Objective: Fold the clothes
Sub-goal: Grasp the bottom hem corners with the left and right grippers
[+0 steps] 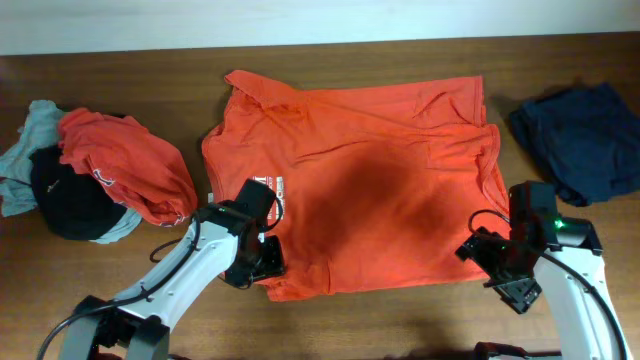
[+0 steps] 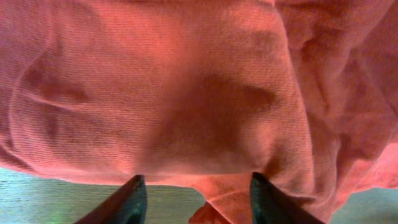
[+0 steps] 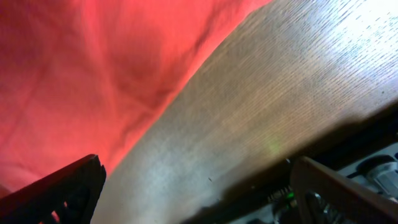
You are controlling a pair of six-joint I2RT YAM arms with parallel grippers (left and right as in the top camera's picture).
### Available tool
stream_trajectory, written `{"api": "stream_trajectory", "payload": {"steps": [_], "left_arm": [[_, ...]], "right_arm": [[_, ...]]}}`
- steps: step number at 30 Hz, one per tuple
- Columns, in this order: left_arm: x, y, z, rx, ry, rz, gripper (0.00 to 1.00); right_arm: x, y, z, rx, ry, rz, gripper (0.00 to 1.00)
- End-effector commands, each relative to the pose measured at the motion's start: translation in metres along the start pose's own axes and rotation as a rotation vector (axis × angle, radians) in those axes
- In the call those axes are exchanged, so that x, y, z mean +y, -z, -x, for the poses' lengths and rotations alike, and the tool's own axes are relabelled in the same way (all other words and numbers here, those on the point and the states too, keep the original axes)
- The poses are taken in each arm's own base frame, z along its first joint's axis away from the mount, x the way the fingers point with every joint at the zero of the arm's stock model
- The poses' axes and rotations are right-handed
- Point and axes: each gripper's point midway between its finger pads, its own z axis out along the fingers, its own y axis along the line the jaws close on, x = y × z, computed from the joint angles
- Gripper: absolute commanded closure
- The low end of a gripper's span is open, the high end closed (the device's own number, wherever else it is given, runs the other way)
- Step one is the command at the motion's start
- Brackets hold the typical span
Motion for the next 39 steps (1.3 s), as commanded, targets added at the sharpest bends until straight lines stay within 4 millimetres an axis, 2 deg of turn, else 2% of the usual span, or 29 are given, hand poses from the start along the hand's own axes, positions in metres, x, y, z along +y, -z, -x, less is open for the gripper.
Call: {"api": "stream_trajectory", "payload": {"steps": [1, 7, 13, 16, 20, 28, 32, 34, 39], "left_arm": [[-0.003, 0.001, -0.003, 0.006, 0.001, -0.021, 0.43], [-0.011, 0.001, -0.008, 0.036, 0.052, -0.064, 0.42], [-0.009, 0.001, -0.003, 0.012, 0.049, -0.052, 0.43], [-0.006, 0.001, 0.000, -0.006, 0.049, -0.029, 0.48], [-0.004, 0.001, 0.002, -0.013, 0.049, -0.019, 0.55], [0.000, 0.001, 0.004, -0.029, 0.042, 0.003, 0.57], [0.001, 0.001, 0.005, -0.031, 0.042, 0.006, 0.63], [0.000, 0.001, 0.006, -0.037, 0.040, 0.002, 0.68], [-0.001, 0.001, 0.010, -0.054, 0.038, 0.000, 0.68]], "right_arm": [[-0.007, -0.002, 0.011, -0.072, -0.117, -0.035, 0.04], [-0.003, -0.007, 0.019, -0.084, -0.119, -0.037, 0.04], [0.001, -0.034, 0.033, -0.082, -0.145, -0.067, 0.06], [0.000, -0.041, 0.043, -0.080, -0.175, -0.069, 0.07], [-0.020, -0.048, 0.052, -0.059, -0.230, -0.111, 0.08], [-0.063, -0.049, 0.069, -0.039, -0.346, -0.126, 0.08], [-0.072, -0.049, 0.072, -0.049, -0.363, -0.143, 0.09], [-0.073, -0.052, 0.076, -0.071, -0.360, -0.142, 0.14], [-0.071, -0.058, 0.083, -0.098, -0.352, -0.128, 0.25]]}}
